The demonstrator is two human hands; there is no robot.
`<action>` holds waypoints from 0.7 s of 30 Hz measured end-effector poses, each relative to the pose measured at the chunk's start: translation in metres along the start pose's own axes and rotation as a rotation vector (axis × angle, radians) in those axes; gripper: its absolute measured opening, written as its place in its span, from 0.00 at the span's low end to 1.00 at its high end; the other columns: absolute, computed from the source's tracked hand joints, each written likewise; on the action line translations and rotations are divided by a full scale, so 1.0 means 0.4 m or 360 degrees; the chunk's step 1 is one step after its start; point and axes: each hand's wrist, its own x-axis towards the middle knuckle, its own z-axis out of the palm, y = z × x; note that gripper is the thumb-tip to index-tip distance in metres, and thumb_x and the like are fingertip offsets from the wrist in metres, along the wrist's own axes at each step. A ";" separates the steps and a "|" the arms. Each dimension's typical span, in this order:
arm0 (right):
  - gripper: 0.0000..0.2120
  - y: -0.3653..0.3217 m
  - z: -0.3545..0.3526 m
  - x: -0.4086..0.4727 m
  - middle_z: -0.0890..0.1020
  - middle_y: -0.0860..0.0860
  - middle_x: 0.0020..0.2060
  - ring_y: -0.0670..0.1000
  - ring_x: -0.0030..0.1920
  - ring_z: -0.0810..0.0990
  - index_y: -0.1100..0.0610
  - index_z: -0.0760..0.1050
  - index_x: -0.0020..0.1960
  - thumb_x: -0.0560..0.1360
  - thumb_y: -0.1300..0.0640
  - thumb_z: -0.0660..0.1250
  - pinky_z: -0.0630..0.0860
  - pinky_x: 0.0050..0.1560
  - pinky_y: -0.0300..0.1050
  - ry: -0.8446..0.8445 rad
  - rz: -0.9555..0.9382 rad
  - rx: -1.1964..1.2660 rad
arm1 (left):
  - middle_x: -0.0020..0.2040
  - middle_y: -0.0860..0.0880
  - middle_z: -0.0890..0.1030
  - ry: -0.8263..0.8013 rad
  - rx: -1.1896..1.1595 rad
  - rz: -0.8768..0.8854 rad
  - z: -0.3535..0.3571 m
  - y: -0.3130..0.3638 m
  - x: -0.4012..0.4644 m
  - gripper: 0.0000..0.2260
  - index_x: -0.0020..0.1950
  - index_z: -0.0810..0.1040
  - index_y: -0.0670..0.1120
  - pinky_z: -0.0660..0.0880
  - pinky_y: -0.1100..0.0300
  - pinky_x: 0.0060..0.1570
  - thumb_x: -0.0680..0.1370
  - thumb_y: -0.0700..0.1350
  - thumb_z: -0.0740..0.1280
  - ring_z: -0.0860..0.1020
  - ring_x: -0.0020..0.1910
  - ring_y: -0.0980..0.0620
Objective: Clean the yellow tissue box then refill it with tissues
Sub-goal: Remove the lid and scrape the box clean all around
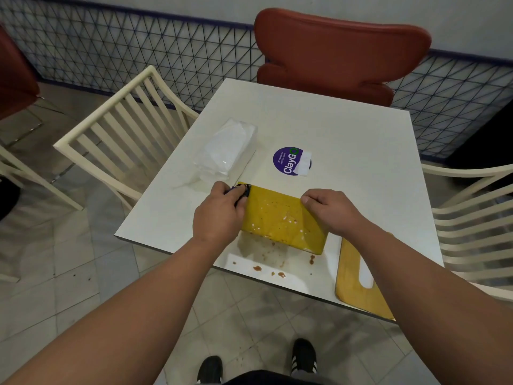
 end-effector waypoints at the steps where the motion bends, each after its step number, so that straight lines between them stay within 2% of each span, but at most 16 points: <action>1: 0.13 0.006 0.004 -0.005 0.79 0.45 0.48 0.49 0.50 0.75 0.52 0.79 0.55 0.82 0.51 0.56 0.67 0.47 0.42 -0.0004 -0.0009 0.0040 | 0.54 0.49 0.73 -0.0005 0.0016 0.0018 -0.003 -0.001 0.003 0.15 0.65 0.77 0.53 0.70 0.58 0.38 0.81 0.51 0.60 0.76 0.41 0.46; 3: 0.13 0.013 0.010 -0.009 0.79 0.44 0.49 0.48 0.51 0.75 0.52 0.79 0.57 0.82 0.51 0.56 0.67 0.48 0.41 -0.0009 -0.0033 0.0082 | 0.54 0.49 0.73 -0.0019 0.0075 0.0099 -0.007 0.002 0.010 0.15 0.66 0.76 0.54 0.70 0.58 0.38 0.81 0.52 0.60 0.76 0.42 0.47; 6: 0.13 0.011 0.011 -0.008 0.79 0.45 0.49 0.48 0.51 0.75 0.52 0.78 0.57 0.82 0.51 0.56 0.69 0.49 0.42 -0.0025 -0.0048 0.0093 | 0.54 0.48 0.74 -0.0091 0.0159 0.0387 -0.002 0.031 0.018 0.14 0.64 0.77 0.55 0.73 0.57 0.38 0.80 0.52 0.60 0.77 0.44 0.46; 9: 0.13 0.010 0.008 -0.007 0.79 0.46 0.50 0.49 0.51 0.75 0.51 0.78 0.57 0.82 0.50 0.56 0.70 0.50 0.43 -0.0042 -0.0024 0.0082 | 0.45 0.45 0.76 -0.0210 0.0274 0.0797 0.006 0.079 0.025 0.16 0.58 0.81 0.53 0.70 0.58 0.29 0.76 0.50 0.58 0.76 0.35 0.43; 11: 0.13 0.010 0.005 -0.004 0.79 0.46 0.50 0.48 0.51 0.75 0.51 0.78 0.58 0.82 0.50 0.57 0.70 0.50 0.43 -0.0070 -0.0017 0.0089 | 0.44 0.44 0.77 -0.0240 0.0399 0.1003 0.003 0.079 0.041 0.19 0.56 0.82 0.53 0.70 0.57 0.28 0.73 0.48 0.55 0.75 0.32 0.43; 14: 0.13 0.010 -0.001 0.000 0.79 0.46 0.51 0.49 0.53 0.75 0.51 0.78 0.58 0.82 0.50 0.57 0.70 0.51 0.43 -0.0131 -0.0014 0.0149 | 0.47 0.43 0.77 -0.0252 0.0481 0.1049 -0.020 0.027 0.068 0.18 0.58 0.81 0.54 0.74 0.52 0.32 0.75 0.46 0.56 0.75 0.36 0.42; 17: 0.14 0.008 -0.004 0.000 0.77 0.45 0.51 0.48 0.53 0.74 0.52 0.78 0.60 0.82 0.50 0.57 0.68 0.51 0.42 -0.0147 -0.0010 0.0164 | 0.49 0.42 0.77 -0.0201 0.0462 0.1003 -0.028 -0.005 0.073 0.17 0.60 0.81 0.54 0.75 0.50 0.37 0.74 0.40 0.63 0.76 0.39 0.40; 19: 0.13 0.006 -0.003 0.001 0.77 0.45 0.51 0.48 0.53 0.74 0.52 0.78 0.60 0.82 0.50 0.57 0.69 0.52 0.42 -0.0154 -0.0016 0.0137 | 0.48 0.42 0.77 -0.0167 0.0419 0.1092 -0.011 0.025 0.065 0.17 0.59 0.81 0.53 0.73 0.51 0.35 0.72 0.39 0.70 0.76 0.37 0.40; 21: 0.13 0.005 -0.003 0.001 0.78 0.45 0.50 0.49 0.53 0.75 0.51 0.78 0.58 0.82 0.50 0.57 0.71 0.52 0.44 -0.0151 -0.0019 0.0118 | 0.45 0.42 0.77 -0.0166 0.0371 0.1227 0.009 0.080 0.053 0.15 0.57 0.82 0.53 0.70 0.54 0.33 0.71 0.42 0.70 0.74 0.35 0.42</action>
